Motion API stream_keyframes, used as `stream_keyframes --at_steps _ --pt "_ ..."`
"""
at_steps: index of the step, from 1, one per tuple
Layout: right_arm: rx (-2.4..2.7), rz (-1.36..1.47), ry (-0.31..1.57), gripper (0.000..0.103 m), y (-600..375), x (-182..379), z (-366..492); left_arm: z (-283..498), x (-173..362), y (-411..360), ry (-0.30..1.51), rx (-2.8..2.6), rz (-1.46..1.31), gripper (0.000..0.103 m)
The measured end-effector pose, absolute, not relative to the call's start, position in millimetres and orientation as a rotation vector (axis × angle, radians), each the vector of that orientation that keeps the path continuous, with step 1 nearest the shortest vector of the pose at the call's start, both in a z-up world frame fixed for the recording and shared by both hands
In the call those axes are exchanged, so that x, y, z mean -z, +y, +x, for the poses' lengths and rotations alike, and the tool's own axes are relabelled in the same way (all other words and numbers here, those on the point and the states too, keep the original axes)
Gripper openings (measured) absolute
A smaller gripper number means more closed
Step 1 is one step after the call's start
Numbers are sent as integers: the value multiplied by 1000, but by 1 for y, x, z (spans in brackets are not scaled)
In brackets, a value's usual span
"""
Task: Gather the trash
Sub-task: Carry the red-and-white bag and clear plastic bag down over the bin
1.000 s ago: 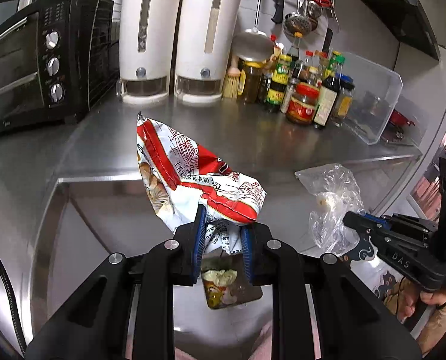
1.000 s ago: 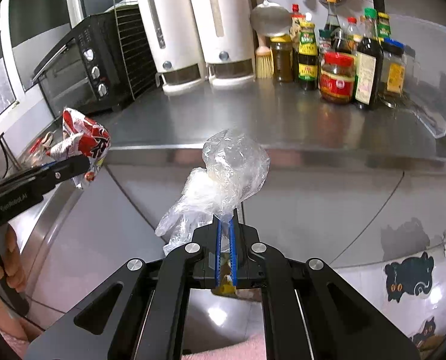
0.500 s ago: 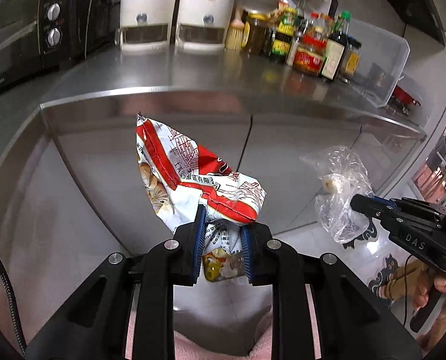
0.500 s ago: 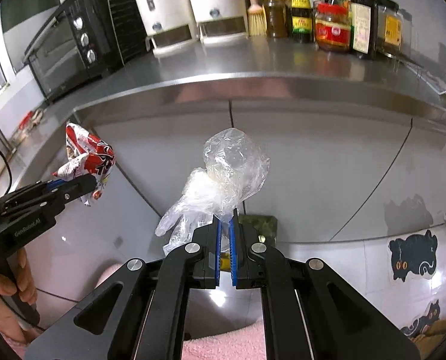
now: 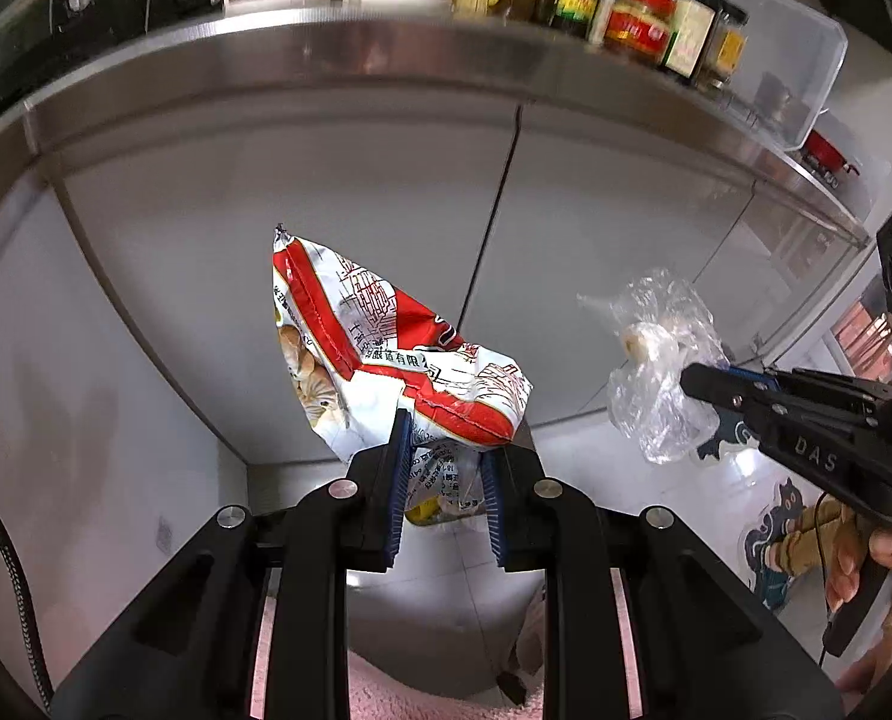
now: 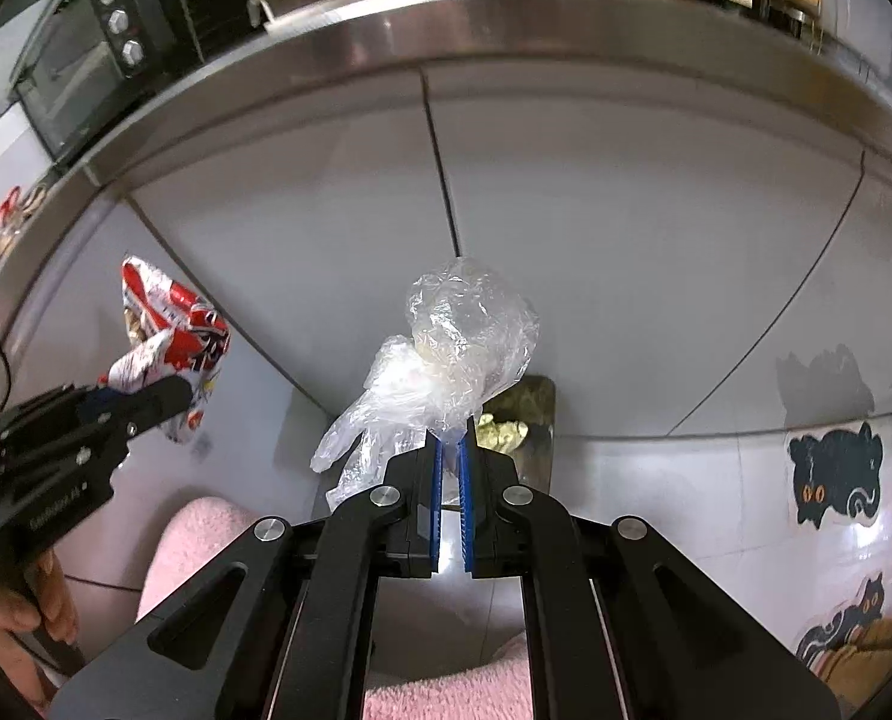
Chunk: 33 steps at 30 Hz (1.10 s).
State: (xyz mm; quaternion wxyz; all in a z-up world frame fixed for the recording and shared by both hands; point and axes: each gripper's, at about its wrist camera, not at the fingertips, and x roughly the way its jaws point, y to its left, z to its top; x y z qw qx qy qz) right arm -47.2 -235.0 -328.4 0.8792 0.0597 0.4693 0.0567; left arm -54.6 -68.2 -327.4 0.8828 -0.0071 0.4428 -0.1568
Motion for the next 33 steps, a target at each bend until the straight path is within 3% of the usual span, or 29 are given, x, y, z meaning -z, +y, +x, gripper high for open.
stream_keyframes --at_steps 12,33 --pt "-82 182 1122 6 -257 404 1 -24 399 -71 1045 289 -2 21" --pt "-79 239 1248 6 -260 469 57 28 485 -91 1198 308 20 21"
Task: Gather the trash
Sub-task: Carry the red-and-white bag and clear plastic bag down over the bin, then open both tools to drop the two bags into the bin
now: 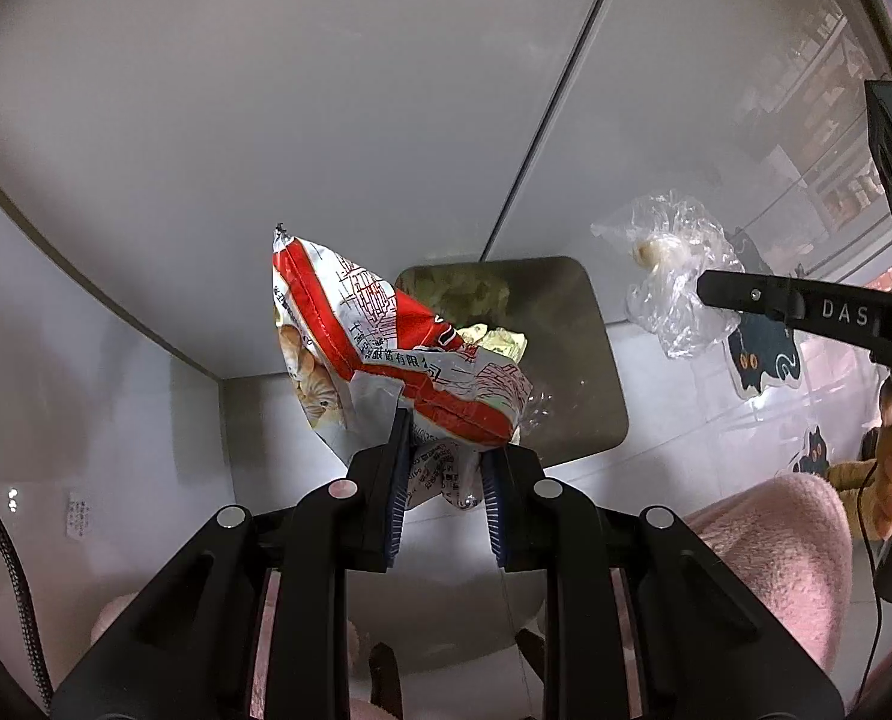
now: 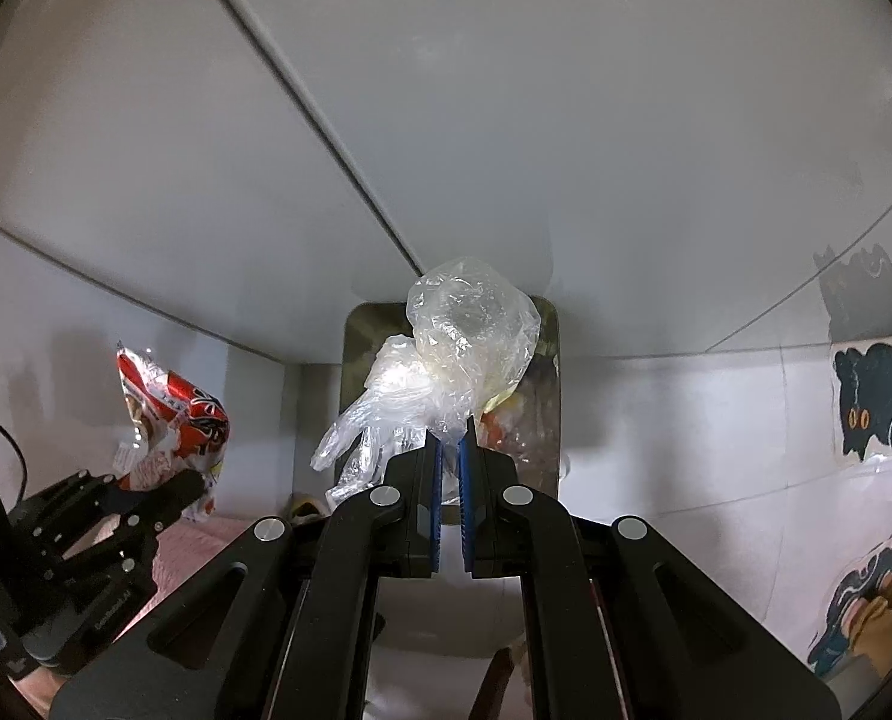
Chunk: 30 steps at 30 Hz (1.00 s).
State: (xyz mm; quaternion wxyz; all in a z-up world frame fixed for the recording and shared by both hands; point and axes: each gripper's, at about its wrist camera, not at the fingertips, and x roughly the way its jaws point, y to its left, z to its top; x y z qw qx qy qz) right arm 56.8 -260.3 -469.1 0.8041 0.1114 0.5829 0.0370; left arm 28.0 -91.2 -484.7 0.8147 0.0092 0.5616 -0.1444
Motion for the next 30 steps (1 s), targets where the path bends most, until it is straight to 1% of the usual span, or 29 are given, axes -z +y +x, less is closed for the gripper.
stream_keyframes --at_steps 10,15,16,18,22,27,28,29,30 --pt "-96 265 1284 6 -260 491 76 42 504 -98 1246 349 21 21" --pt "-96 289 1310 7 -263 499 84 45 508 -115 1264 403 27 21" --pt "-97 294 1312 9 -263 500 85 45 508 -119 1267 415 25 21" --pt "-98 299 1313 10 -264 501 87 47 507 -123 1272 429 22 22" --pt "-94 300 1305 10 -266 498 89 48 503 -131 1263 452 19 27" --pt "-67 295 1288 11 -268 492 88 45 499 -134 1247 446 12 37" --pt "-61 292 1284 15 -269 490 88 45 498 -133 1245 446 11 41" --pt "-59 292 1278 27 -269 488 87 43 496 -132 1239 446 9 44" --pt "-56 294 1269 35 -270 485 86 41 494 -131 1234 445 9 45"
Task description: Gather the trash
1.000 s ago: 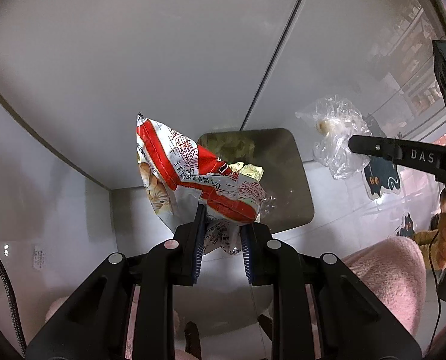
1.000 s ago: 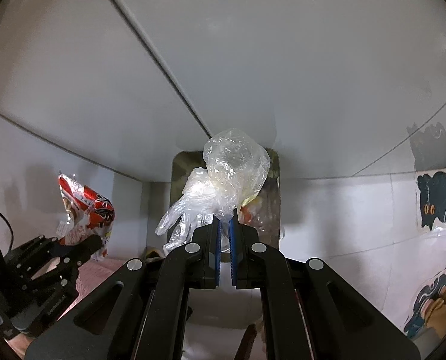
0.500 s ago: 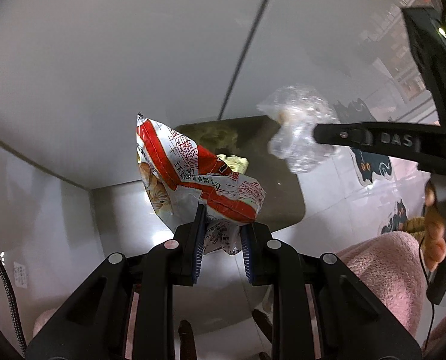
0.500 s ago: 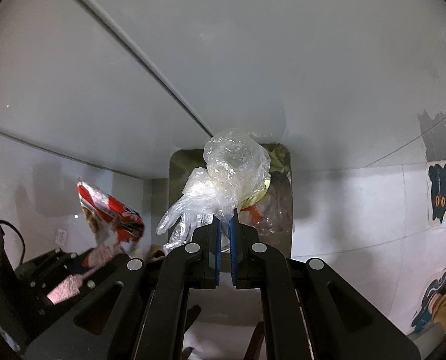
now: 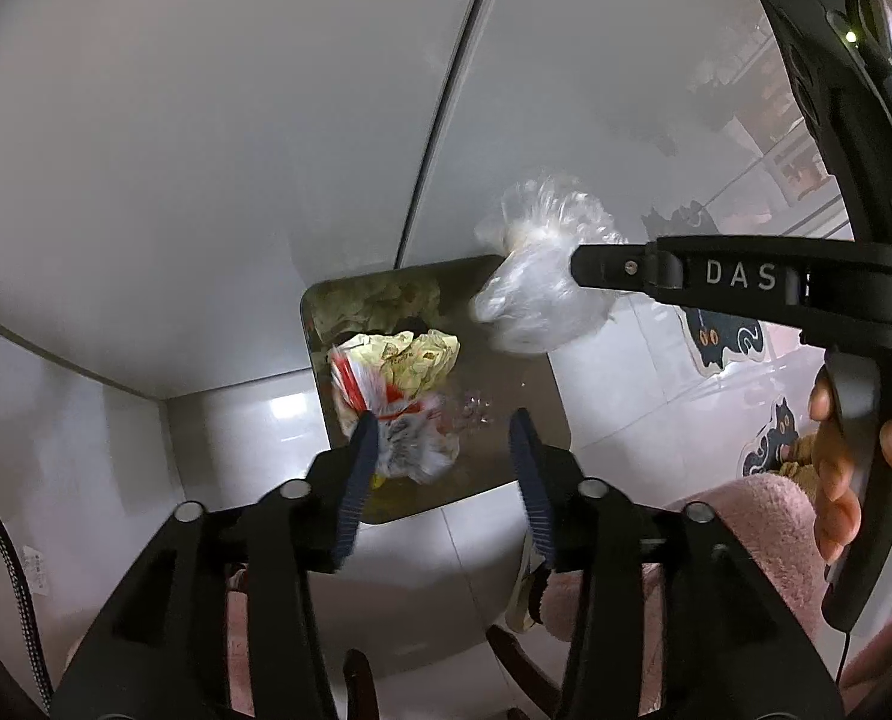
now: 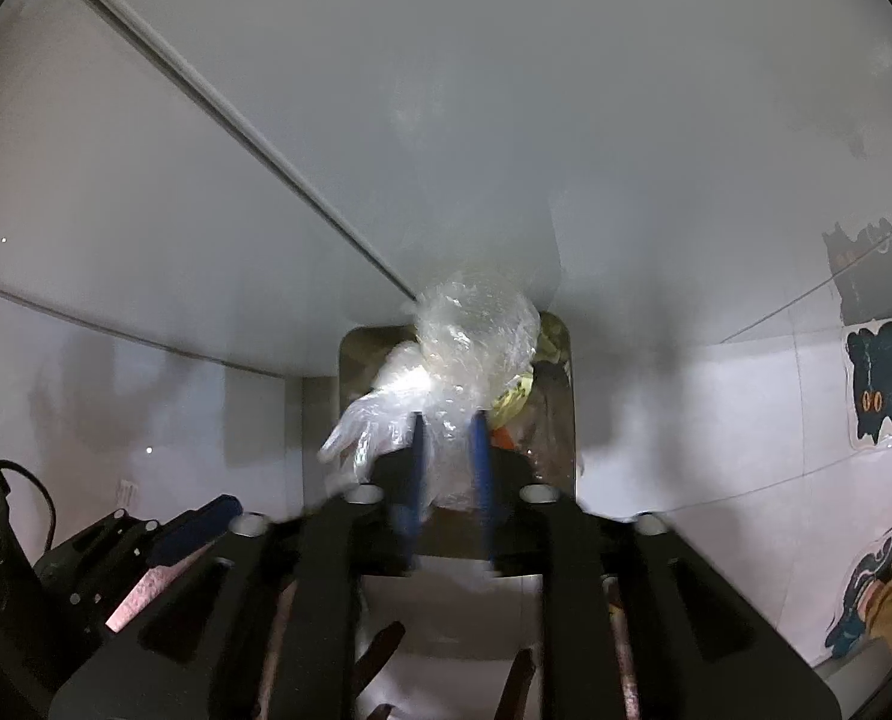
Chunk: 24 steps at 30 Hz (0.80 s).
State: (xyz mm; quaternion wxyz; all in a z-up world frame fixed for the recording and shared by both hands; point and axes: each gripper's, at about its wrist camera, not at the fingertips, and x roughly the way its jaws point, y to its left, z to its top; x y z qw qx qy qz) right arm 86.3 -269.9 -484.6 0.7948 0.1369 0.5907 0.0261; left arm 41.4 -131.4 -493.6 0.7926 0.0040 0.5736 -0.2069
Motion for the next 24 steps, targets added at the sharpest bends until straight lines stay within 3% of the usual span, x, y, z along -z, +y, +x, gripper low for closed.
stream_keyframes --at_steps 1,4,6,8,11,14,24 --pt "-55 297 1258 46 -271 481 85 41 491 -131 1229 444 8 47" --pt "-45 295 1232 50 -270 470 82 37 480 -130 1208 434 4 53" --pt "-39 287 1205 63 -270 458 77 32 469 -128 1184 425 -3 63" --pt "-31 262 1158 83 -268 440 69 27 453 -122 1149 407 -9 75" --pt "-29 235 1095 98 -264 411 57 22 428 -108 1106 374 -18 87" --pt "-38 222 1041 99 -261 385 44 13 400 -91 1054 343 -26 95" --pt "-19 131 808 100 -239 276 -15 -24 278 -49 814 221 -7 95"
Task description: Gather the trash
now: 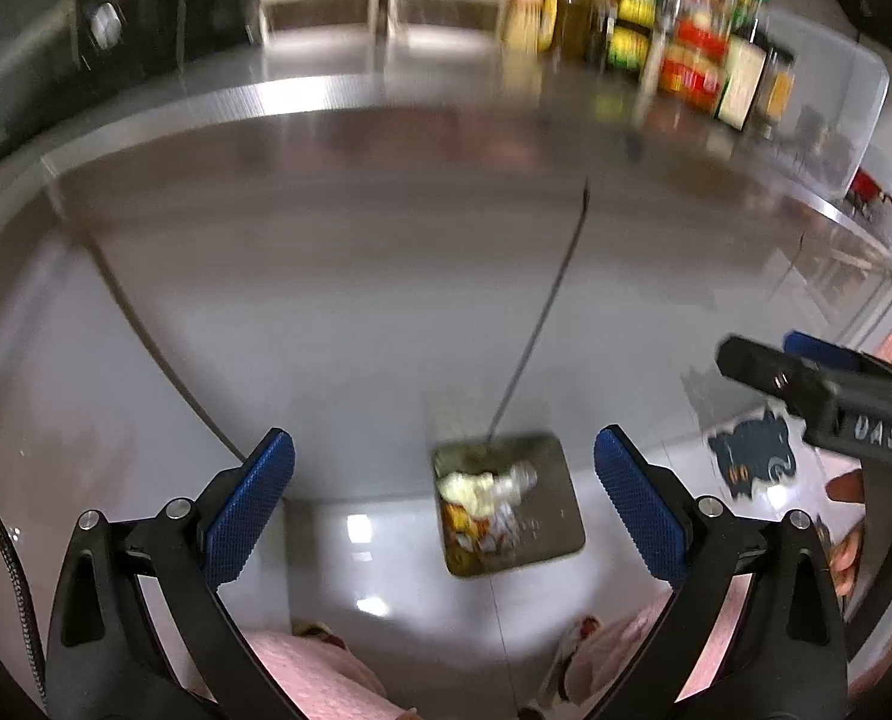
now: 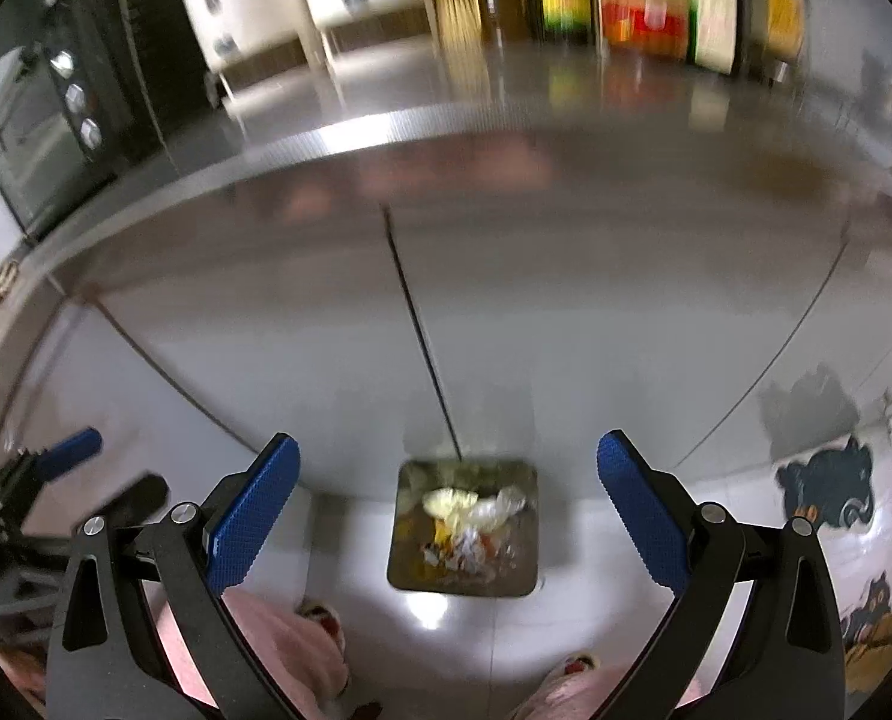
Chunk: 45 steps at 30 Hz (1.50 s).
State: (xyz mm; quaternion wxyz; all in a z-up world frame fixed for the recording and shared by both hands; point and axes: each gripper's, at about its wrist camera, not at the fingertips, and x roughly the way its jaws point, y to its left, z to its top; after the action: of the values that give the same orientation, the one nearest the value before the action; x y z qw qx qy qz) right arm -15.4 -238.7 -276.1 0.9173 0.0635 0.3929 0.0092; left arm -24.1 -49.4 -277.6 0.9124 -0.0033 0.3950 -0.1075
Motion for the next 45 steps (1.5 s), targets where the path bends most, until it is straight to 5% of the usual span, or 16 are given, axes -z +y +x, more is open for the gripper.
stream_keyframes --at_steps 18,45 --pt "111 -3 351 100 -214 96 -116 -102 80 -30 368 125 -2 95" --pt "166 -16 241 100 -194 55 -154 -133 43 -34 294 77 26 95"
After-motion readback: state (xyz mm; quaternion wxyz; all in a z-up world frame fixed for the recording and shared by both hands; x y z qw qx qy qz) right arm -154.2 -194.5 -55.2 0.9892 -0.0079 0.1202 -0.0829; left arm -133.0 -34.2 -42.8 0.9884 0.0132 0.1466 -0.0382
